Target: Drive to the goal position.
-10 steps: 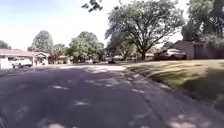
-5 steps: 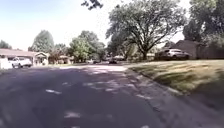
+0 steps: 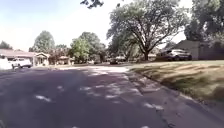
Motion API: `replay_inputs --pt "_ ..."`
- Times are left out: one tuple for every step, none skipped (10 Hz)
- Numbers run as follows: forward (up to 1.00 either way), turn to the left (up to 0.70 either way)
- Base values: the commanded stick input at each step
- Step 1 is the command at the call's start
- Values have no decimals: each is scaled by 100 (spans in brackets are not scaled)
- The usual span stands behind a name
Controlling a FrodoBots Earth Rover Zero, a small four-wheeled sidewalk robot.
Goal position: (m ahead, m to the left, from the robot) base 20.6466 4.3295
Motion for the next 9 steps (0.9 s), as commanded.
replay_inputs --pt "69 3" --pt "69 3" --pt "69 3" --pt "69 3" --pt "69 3" --pt "69 3" --pt "69 3" --pt "69 3" --pt "69 3"
